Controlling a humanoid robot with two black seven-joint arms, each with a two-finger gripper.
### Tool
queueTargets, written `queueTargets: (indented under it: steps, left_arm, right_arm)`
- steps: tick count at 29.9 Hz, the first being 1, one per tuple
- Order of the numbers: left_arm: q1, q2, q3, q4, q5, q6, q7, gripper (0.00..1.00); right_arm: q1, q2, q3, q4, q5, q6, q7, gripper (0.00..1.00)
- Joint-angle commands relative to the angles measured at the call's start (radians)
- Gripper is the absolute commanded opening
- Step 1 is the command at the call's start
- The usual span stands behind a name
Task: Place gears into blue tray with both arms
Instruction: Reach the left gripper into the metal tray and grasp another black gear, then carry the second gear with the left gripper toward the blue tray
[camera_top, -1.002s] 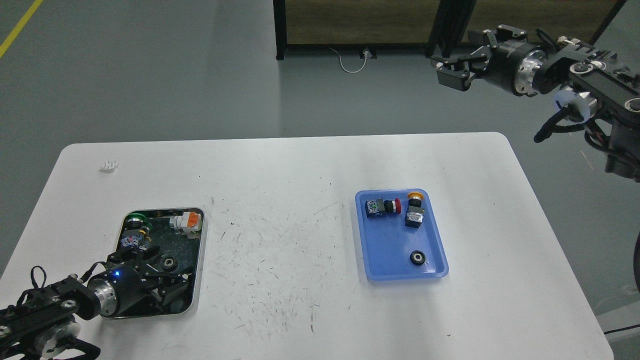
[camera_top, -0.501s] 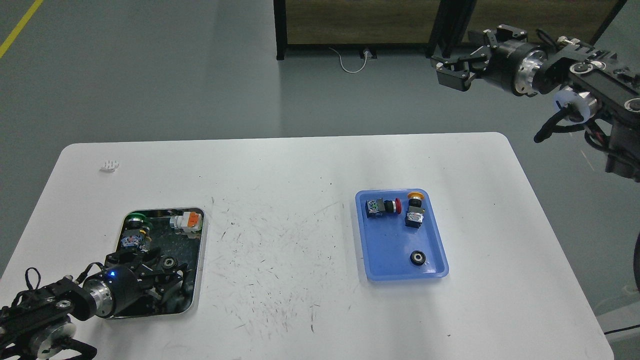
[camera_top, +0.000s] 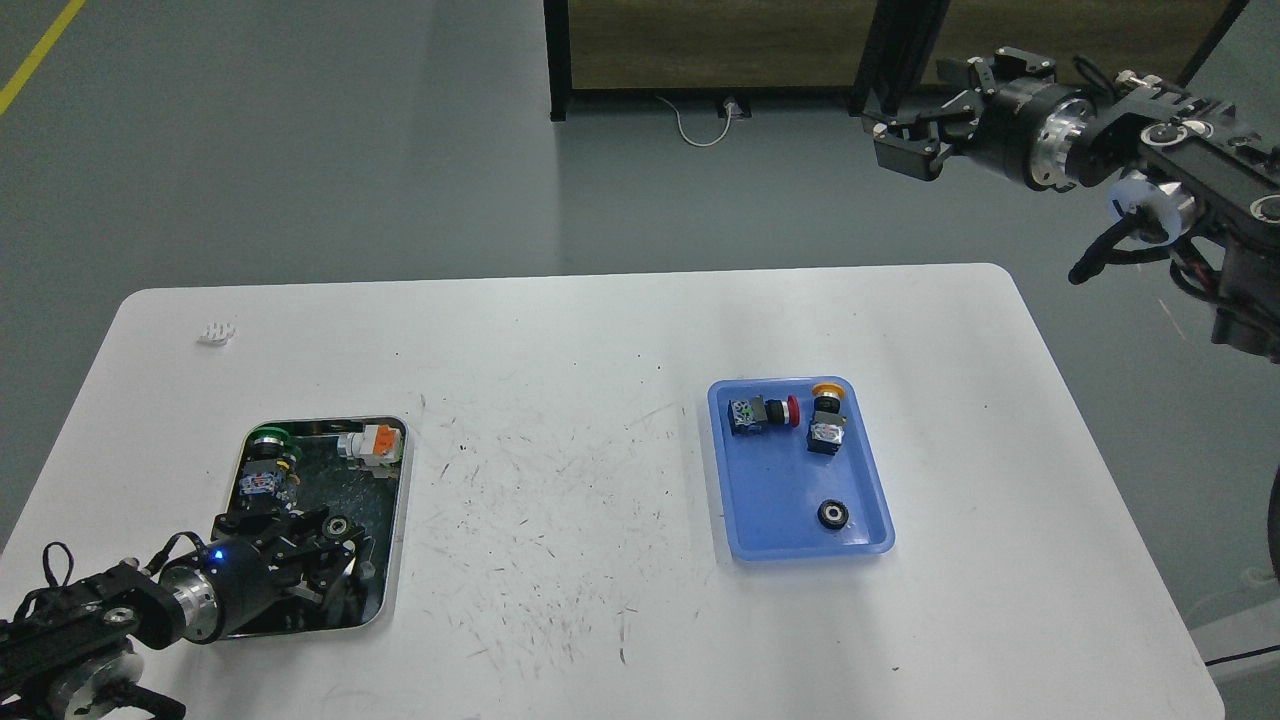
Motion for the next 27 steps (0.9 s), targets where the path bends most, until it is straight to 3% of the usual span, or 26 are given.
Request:
queueTargets:
  steps: [1,6,18,23,27]
  left_arm:
    - [-0.003,0.002,0.0,-0.002,0.0,-0.004,0.002,0.36]
    - [-0.008,0.009,0.0,-0.011,0.0,-0.009,0.004,0.29]
    - [-0.041,0.121,-0.024,-0.118,0.0,-0.059,0.022,0.28]
    - [-0.11,0.187,-0.014,-0.275,0.014,-0.075,0.089,0.28]
    - [-0.182,0.176,-0.008,-0.327,0.052,-0.101,0.14,0.28]
  right_arm:
    - [0.0,0.0,0.001,0.0,0.0,0.0,0.0,0.95]
    - [0.0,0.0,0.001,0.0,0.0,0.0,0.0,0.95]
    - [-0.001,0.0,0.001,0.0,0.0,0.0,0.002,0.96]
    - [-0.003,0.0,-0.004,-0.011,-0.001,0.002,0.002,0.96]
    - [-0.005,0.0,-0.008,-0.022,-0.003,0.0,0.002,0.96]
